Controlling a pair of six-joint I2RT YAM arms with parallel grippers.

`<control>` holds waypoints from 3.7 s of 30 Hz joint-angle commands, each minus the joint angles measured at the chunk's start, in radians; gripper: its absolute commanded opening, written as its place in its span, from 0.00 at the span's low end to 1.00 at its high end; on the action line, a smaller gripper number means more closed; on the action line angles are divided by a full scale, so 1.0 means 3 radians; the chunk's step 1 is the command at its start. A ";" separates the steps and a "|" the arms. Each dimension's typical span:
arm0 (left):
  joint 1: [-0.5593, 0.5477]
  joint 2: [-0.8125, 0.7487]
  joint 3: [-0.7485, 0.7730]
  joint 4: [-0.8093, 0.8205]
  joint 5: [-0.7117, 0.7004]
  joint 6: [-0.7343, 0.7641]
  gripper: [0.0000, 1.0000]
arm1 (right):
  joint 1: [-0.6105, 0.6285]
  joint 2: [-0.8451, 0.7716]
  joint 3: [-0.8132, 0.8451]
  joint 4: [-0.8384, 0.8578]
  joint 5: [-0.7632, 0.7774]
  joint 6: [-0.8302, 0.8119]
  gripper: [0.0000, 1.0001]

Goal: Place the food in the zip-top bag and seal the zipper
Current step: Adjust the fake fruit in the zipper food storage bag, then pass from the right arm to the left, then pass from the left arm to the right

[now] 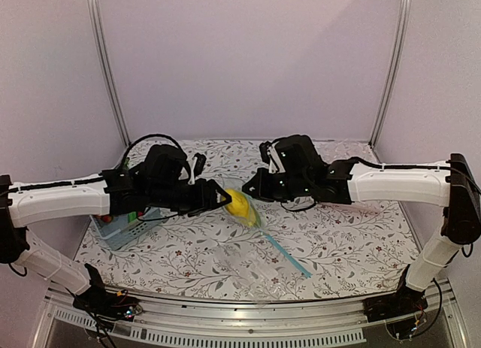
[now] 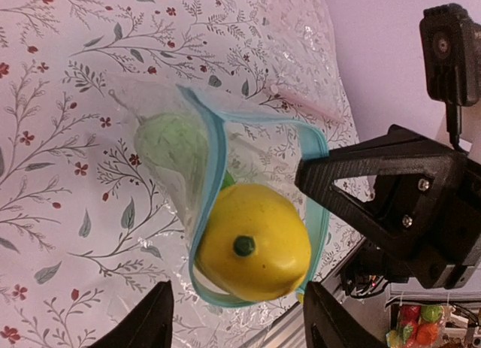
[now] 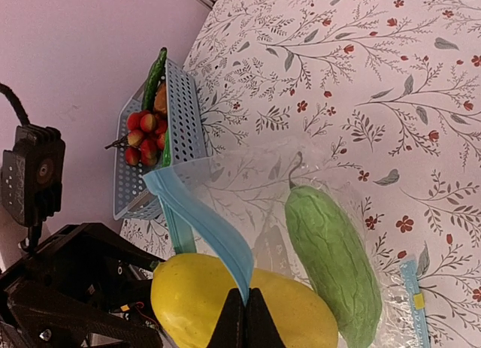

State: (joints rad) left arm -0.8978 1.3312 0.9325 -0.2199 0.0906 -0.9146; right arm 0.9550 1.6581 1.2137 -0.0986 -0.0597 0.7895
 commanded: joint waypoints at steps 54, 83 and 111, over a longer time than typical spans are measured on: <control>0.0063 0.0329 -0.0330 0.0616 0.0329 -0.0301 0.37 | -0.0060 -0.0056 -0.0246 0.0152 -0.0204 0.0125 0.00; 0.0157 0.0565 -0.0387 0.1121 0.0407 -0.0637 0.00 | 0.0156 0.0197 0.0170 -0.0621 0.0108 -0.0545 0.07; 0.0361 0.0472 -0.0598 0.1127 0.0346 -0.0864 0.01 | 0.0723 -0.0365 -0.0596 -0.0499 0.0895 -0.1234 0.53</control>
State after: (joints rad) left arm -0.8040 1.4887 0.7605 0.1120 0.1982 -1.1728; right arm 1.1629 1.5055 1.0164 -0.2768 0.1436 0.4442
